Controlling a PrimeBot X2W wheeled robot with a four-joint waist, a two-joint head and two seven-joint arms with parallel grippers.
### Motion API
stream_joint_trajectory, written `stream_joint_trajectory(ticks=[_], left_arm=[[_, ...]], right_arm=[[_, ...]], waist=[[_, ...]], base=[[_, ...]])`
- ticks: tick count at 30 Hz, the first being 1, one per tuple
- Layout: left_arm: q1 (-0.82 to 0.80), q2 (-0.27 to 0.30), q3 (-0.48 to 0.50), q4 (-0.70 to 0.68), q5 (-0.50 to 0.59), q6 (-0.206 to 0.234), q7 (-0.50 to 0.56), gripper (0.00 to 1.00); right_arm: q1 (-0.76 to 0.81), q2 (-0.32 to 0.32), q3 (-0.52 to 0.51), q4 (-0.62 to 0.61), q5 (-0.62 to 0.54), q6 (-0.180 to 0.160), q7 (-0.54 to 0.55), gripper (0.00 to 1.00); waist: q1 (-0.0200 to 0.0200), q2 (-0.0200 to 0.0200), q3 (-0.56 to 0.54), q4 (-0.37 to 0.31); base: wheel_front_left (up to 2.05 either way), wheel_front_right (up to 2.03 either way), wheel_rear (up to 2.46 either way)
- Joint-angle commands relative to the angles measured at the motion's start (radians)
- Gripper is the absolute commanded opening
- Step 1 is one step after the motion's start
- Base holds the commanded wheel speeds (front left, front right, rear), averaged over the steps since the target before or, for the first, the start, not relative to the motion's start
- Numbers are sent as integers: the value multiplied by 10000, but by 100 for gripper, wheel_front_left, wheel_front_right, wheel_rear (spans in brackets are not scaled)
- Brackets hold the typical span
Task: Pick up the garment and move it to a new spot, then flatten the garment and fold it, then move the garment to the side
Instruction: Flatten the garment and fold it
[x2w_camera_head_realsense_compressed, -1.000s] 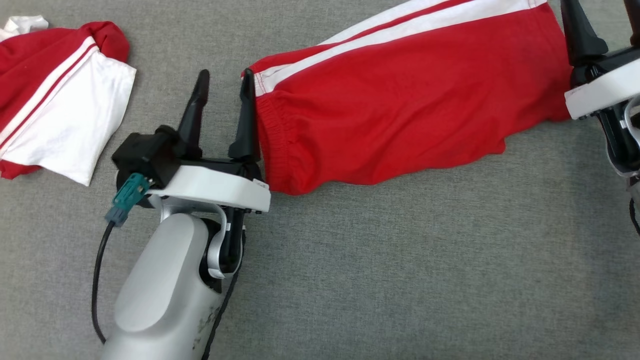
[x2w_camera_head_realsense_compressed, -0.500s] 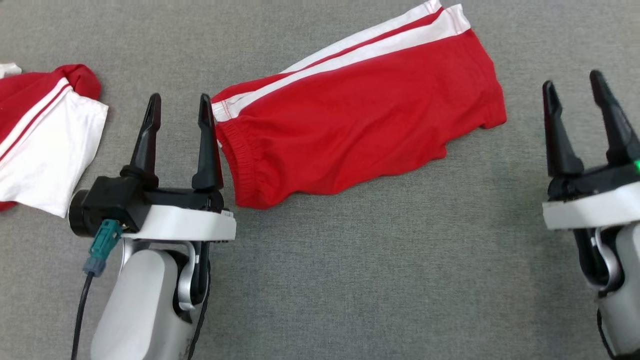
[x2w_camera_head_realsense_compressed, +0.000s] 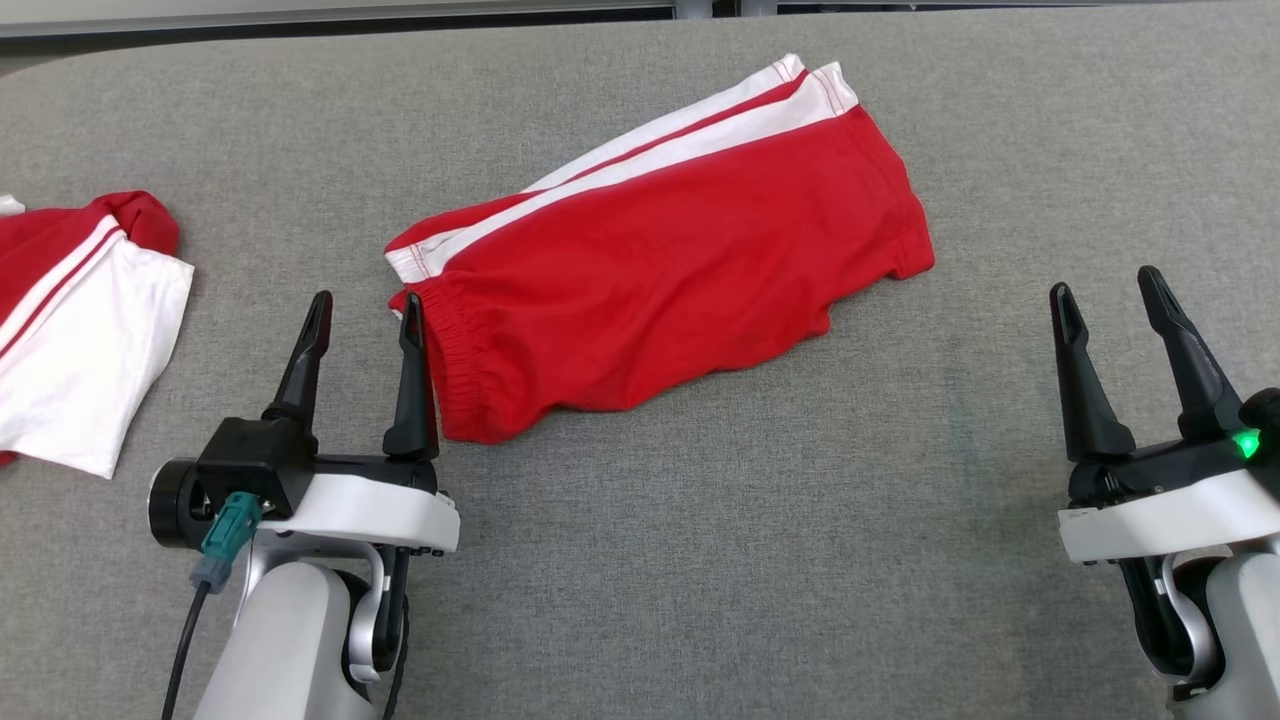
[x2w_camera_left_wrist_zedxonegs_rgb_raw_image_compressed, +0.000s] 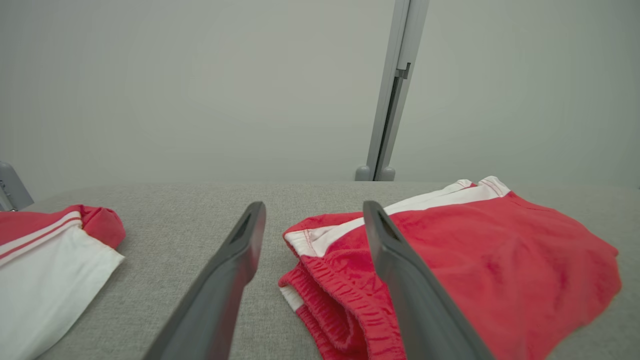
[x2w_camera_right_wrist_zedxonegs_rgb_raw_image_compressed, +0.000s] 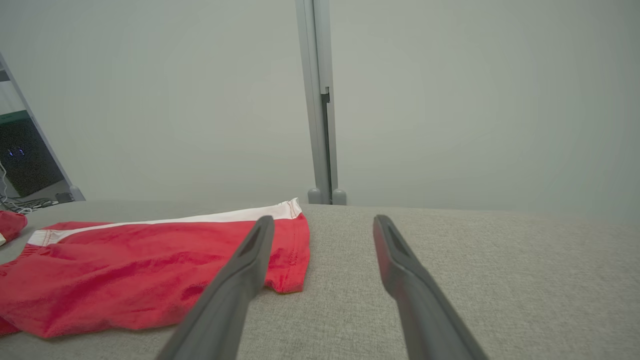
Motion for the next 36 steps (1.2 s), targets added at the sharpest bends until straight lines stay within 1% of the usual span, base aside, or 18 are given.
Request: stream_joint_trajectory(ticks=[1, 14, 17, 21, 24, 28, 33, 36], left_arm=[[67, 51, 73, 35, -6, -85, -47, 100], [9, -31, 9, 134, -70, -67, -47, 100], [-135, -51, -69, 75, -80, -28, -47, 100], [-391, -90, -268, -42, -207, 6, -47, 100], [-615, -111, -458, -161, -306, 28, -47, 100], [-874, -123, -773, -294, -515, 139, -47, 100], [-1101, -121, -1197, -390, -783, 364, -48, 100], [-1158, -123, -1332, -425, -884, 465, -48, 100]], right_arm=[[85, -5, -26, -71, -33, 0, 60, 100], [188, 36, -160, -273, -18, 0, 259, 100], [16, -72, -208, -194, -24, 0, 327, 100], [-492, -323, -220, 127, 107, 0, 448, 100], [-1194, -544, -91, 689, 186, 0, 586, 100], [-2281, -795, 490, 1867, 334, 0, 819, 100], [-3429, -831, 1301, 3647, 715, 0, 1141, 100], [-3778, -684, 1933, 4471, 1106, 2, 1460, 100]], waist=[[0, 0, -24, -2], [0, 0, -22, 120], [0, 0, 89, 282], [0, 0, 462, 660], [0, 0, 840, 1002], [0, 0, 1290, 1389], [0, 0, 1651, 1686], [0, 0, 1750, 1743]], base=[[0, 0, 0], [0, 0, 0], [0, 0, 0], [0, 0, 0], [0, 0, 0], [0, 0, 0], [0, 0, 0], [0, 0, 0]])
